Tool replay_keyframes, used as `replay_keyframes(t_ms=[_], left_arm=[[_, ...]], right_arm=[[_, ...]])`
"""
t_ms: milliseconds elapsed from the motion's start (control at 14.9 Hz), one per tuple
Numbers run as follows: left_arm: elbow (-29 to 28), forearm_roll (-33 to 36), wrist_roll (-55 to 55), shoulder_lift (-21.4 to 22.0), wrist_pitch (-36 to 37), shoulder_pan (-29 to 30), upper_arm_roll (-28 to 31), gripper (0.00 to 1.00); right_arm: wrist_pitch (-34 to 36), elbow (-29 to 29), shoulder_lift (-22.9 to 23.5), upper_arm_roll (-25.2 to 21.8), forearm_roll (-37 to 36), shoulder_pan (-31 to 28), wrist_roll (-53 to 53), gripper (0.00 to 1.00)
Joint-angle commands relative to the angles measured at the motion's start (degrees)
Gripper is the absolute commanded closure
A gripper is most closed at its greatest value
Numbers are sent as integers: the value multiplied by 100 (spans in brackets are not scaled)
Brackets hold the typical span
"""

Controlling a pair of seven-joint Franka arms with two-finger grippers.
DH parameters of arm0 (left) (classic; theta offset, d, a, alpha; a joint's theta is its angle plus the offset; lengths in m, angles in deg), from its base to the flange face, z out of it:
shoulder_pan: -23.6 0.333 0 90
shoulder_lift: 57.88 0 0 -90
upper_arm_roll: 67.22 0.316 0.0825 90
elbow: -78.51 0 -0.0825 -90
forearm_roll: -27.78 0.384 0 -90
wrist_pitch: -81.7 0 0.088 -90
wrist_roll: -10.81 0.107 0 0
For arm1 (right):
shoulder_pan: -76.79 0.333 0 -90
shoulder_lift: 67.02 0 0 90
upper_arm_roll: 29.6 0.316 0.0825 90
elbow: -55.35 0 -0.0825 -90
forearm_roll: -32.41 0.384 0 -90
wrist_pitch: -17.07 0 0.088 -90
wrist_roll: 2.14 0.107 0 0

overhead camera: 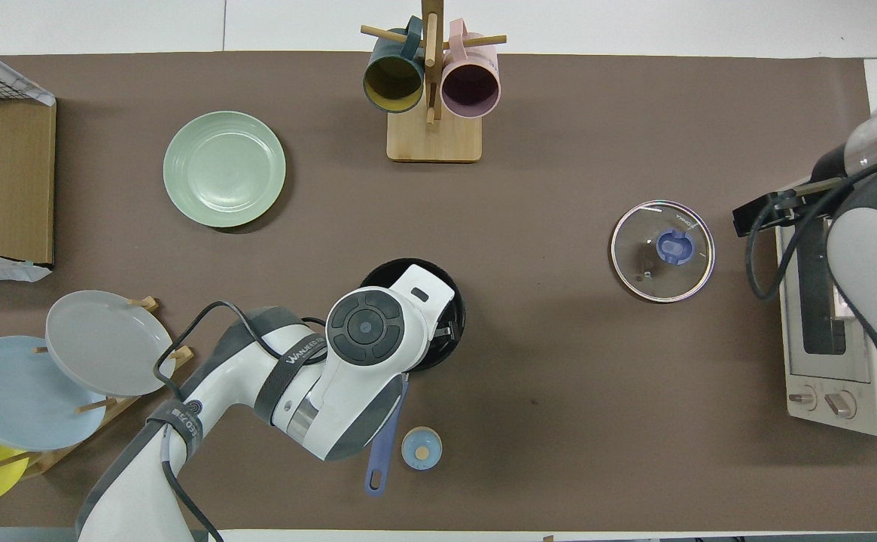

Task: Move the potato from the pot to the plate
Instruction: 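Grasp the yellow potato with the left gripper while the right gripper withdraws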

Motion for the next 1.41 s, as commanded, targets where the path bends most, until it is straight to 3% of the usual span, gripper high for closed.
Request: replay_keyframes(t_ms=[0, 335, 402, 670, 872, 939, 1341], left_arm=[[-69, -102, -37, -169, -267, -162, 119, 0], [-69, -102, -29, -169, -267, -162, 119, 0], [-69, -102, -29, -169, -258, -162, 119, 7], [-43, -102, -11, -169, -223, -153, 119, 65], [-7, -102, -11, -178, -170, -153, 119, 96], [19, -102, -20, -178, -162, -145, 119, 100], [536, -111, -37, -64, 680, -4, 145, 100]], right_arm=[[363, -21, -152, 70, -92, -72, -28, 0], [416, -21, -170, 44, -66, -177, 24, 0], [425, -30, -187, 44, -66, -177, 50, 0], [390, -39, -196, 44, -92, -186, 51, 0], [608, -13, -196, 35, -101, -160, 51, 0], [662, -21, -205, 18, -101, -133, 59, 0], [601, -197, -381, -114, -101, -1, 330, 0]])
